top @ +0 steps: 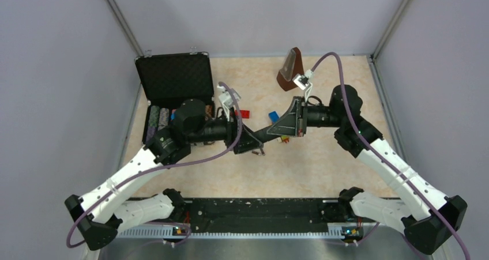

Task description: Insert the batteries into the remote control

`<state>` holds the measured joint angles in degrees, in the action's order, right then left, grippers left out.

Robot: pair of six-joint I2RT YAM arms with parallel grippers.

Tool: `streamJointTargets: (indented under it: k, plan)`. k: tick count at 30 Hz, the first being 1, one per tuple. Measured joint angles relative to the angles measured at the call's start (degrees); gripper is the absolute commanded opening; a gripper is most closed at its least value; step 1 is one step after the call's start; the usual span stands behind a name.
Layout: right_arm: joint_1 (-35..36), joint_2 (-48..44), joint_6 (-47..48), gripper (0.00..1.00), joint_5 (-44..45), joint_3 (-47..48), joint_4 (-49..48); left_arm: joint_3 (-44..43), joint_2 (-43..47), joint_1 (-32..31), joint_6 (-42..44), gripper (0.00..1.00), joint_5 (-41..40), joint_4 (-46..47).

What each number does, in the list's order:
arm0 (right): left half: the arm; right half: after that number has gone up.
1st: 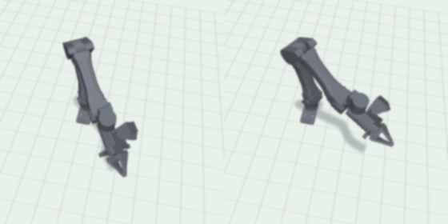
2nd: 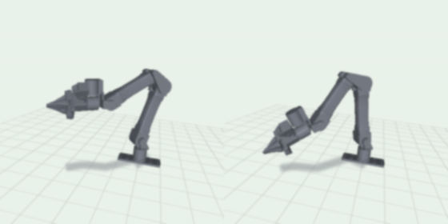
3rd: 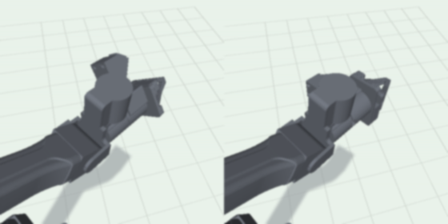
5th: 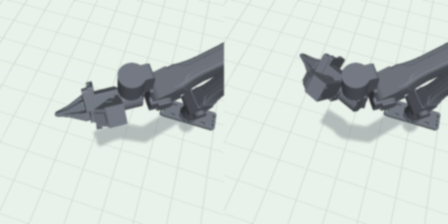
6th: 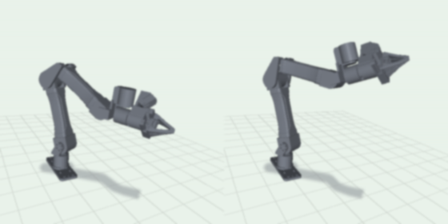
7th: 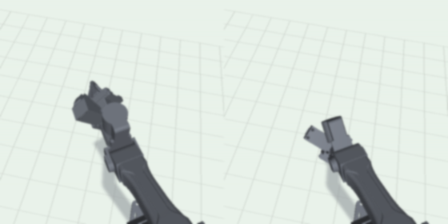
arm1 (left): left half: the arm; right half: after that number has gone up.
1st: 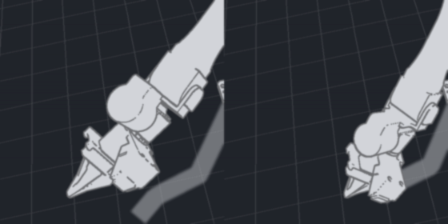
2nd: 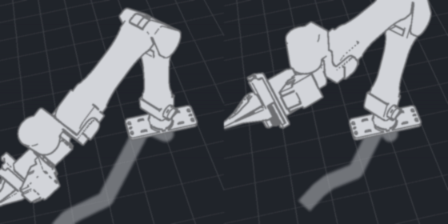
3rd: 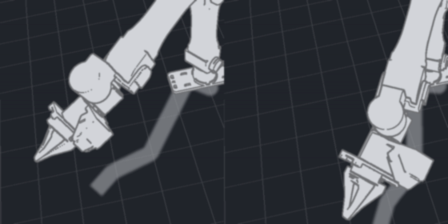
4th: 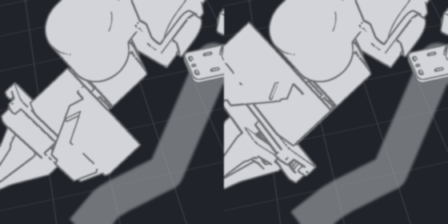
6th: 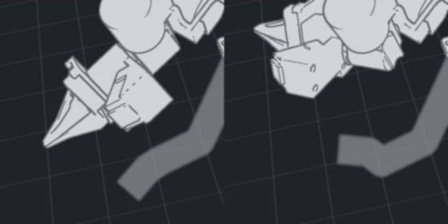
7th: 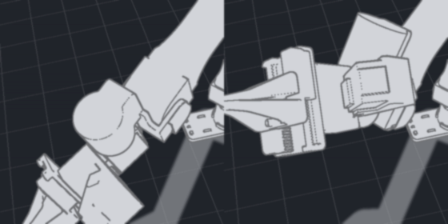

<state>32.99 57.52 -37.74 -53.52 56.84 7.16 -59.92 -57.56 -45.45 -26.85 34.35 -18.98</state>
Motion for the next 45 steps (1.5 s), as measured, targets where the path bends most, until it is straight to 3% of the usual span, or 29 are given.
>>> streamJointTargets:
  k: [6,13,16,21,30,37,41,45]
  plan:
    - [0.0,-1.1,-13.6,0.00,5.2,-1.8,-13.1,3.8,8.5,0.4,-9.4,0.65,-9.5,9.3]
    - [0.0,-0.8,-21.6,0.00,8.7,-2.9,-20.3,7.8,9.0,0.6,-21.3,0.53,-13.0,19.4]
    - [-0.2,-0.4,-22.9,0.00,9.4,-3.2,-21.7,8.9,7.9,0.9,-25.7,0.39,-13.3,22.8]
    - [-0.4,-0.3,-24.3,0.01,10.6,-4.2,-22.8,9.5,8.2,1.3,-29.7,0.00,-13.6,26.0]
    - [-2.2,1.3,-22.9,0.18,7.9,-4.3,-21.1,9.3,8.3,1.6,-30.1,0.00,-14.6,22.3]
    - [-4.1,2.3,-20.7,0.17,6.4,-5.9,-18.2,8.8,6.7,2.6,-30.7,0.00,-14.4,18.0]
    - [-4.6,2.4,-20.3,0.07,5.8,-7.8,-18.8,8.8,5.7,4.0,-32.1,0.00,-11.9,16.8]
    - [-4.8,2.4,-20.8,0.04,4.8,-9.6,-22.2,8.8,5.1,5.6,-33.5,0.00,-8.6,16.7]
